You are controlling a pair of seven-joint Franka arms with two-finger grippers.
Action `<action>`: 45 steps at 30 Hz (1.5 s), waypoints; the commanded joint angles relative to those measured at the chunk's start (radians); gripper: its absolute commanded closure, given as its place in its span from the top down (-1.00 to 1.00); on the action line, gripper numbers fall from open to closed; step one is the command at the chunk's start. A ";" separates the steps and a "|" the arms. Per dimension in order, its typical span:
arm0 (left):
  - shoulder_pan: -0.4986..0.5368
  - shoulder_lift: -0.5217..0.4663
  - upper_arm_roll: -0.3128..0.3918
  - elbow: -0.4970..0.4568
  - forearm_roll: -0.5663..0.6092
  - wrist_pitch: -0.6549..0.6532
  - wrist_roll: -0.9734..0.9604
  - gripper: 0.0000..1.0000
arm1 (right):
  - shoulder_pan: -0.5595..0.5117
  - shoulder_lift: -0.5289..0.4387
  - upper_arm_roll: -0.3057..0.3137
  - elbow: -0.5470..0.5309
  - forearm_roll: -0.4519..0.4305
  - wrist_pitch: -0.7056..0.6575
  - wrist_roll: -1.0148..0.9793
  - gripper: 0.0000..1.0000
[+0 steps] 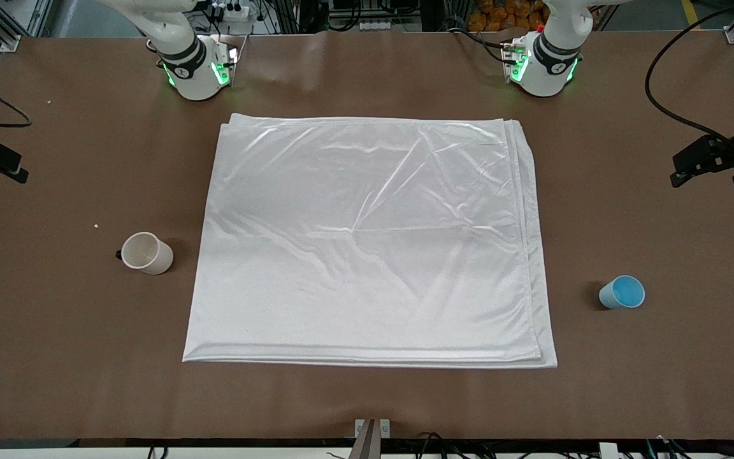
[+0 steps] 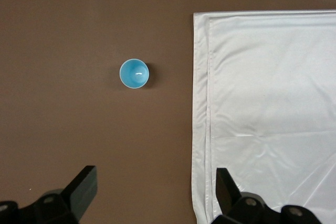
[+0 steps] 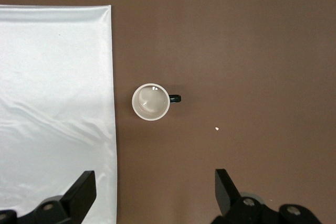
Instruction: Place blue cup into white mug on cloth
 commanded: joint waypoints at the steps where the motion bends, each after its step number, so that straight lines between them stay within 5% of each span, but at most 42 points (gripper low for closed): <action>1: 0.002 -0.006 0.000 -0.001 -0.020 -0.002 0.002 1.00 | -0.007 -0.004 0.007 0.009 0.015 -0.007 0.017 1.00; 23: 0.005 -0.001 0.001 -0.001 -0.020 -0.002 0.005 1.00 | -0.012 -0.004 0.007 -0.002 0.015 -0.010 0.014 1.00; 45: 0.010 0.154 0.004 0.000 0.024 0.013 -0.005 1.00 | -0.033 0.000 0.003 -0.063 0.078 0.039 0.005 1.00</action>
